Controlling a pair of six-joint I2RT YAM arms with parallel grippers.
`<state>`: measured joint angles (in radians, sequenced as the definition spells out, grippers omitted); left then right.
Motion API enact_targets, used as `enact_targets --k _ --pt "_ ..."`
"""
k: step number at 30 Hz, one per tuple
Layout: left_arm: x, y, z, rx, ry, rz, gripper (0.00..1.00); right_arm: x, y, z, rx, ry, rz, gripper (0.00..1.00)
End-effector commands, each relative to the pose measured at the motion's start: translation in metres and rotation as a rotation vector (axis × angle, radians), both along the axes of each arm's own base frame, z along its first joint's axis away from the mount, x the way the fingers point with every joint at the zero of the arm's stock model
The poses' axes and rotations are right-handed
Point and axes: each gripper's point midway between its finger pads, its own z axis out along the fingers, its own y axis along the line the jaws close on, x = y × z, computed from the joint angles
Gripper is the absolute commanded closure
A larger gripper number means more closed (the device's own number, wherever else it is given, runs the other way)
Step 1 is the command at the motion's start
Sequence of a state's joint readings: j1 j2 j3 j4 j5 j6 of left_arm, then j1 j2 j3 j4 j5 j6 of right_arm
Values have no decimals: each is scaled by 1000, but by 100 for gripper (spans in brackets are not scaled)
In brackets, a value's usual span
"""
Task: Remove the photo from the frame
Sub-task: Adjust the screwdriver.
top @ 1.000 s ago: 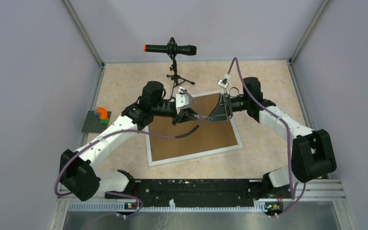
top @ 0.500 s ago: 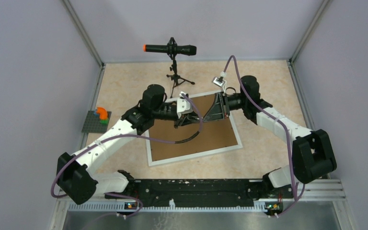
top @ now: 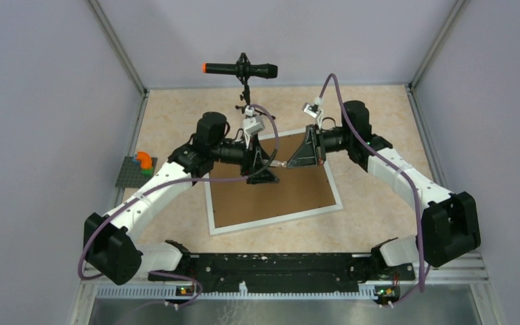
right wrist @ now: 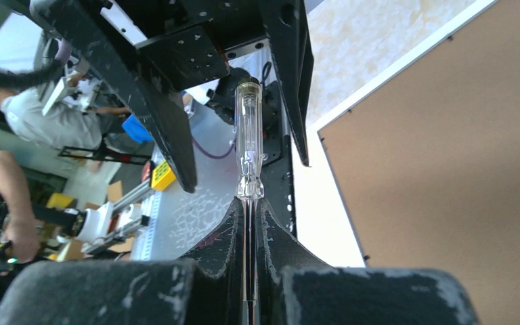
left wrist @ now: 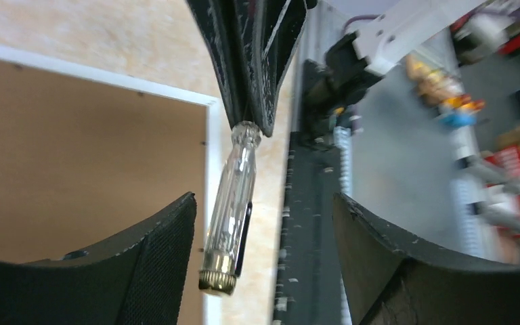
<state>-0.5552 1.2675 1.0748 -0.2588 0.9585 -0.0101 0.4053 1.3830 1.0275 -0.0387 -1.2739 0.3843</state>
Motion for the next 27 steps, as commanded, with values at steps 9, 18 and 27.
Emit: enact_targets --k 9,18,27 --pt "-10 3 26 -213 571 11 31 3 7 34 28 -198 -8 100" --pt "-3 1 17 -245 609 66 39 -6 17 30 22 -200 18 100" --pt "-1 -1 20 -279 631 71 61 -9 22 28 16 -199 31 100"
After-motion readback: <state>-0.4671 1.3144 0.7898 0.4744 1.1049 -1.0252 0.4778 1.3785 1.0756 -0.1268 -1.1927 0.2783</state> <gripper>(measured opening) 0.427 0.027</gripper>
